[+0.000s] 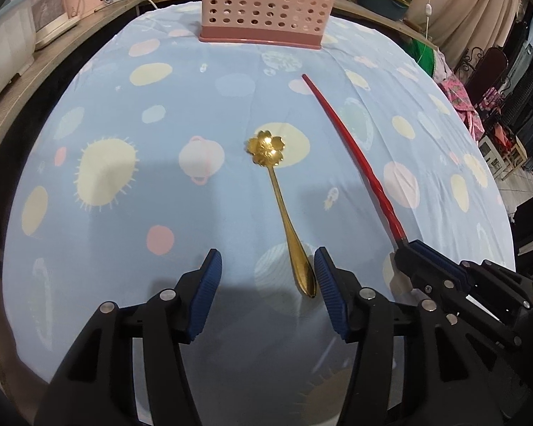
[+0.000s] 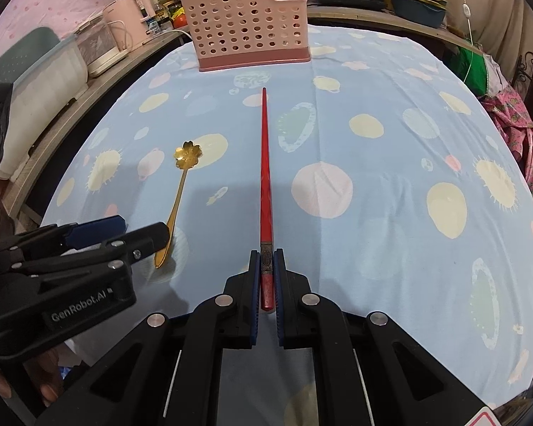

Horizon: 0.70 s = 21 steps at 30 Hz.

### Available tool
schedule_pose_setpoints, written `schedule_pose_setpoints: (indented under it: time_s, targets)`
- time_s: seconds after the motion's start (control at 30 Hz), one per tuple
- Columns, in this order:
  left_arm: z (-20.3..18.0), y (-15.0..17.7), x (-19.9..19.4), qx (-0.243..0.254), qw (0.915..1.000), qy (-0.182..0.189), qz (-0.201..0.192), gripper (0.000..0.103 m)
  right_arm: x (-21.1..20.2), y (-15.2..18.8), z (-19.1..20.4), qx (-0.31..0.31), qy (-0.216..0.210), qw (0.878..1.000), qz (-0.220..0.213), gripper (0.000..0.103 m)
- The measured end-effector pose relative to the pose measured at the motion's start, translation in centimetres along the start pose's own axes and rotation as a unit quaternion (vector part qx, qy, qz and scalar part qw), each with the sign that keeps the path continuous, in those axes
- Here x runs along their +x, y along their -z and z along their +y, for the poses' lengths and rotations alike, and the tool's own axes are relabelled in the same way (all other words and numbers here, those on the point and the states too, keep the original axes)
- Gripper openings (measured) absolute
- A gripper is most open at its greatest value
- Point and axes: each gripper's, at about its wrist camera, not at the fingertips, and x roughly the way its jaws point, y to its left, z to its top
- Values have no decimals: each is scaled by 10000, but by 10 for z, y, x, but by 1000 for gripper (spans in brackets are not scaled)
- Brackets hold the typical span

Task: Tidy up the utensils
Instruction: 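Grasp the last red chopstick with the right tool while the left tool grasps the gold spoon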

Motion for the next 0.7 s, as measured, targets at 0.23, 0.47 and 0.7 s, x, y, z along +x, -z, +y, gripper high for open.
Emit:
schedule_pose_setpoints:
  time_s: [0.23, 0.47, 0.7]
  targets:
    - [-3, 2, 1, 106, 9999, -91, -14, 42, 2, 2, 2, -27, -47, 10000, 36, 7]
    - [0, 4, 0, 124, 9999, -37, -13, 13, 2, 2, 3, -30, -50, 10000, 50, 7]
    - [6, 1, -9, 16, 9999, 51, -91, 10, -1, 3, 2, -17, -54, 10000, 9, 7]
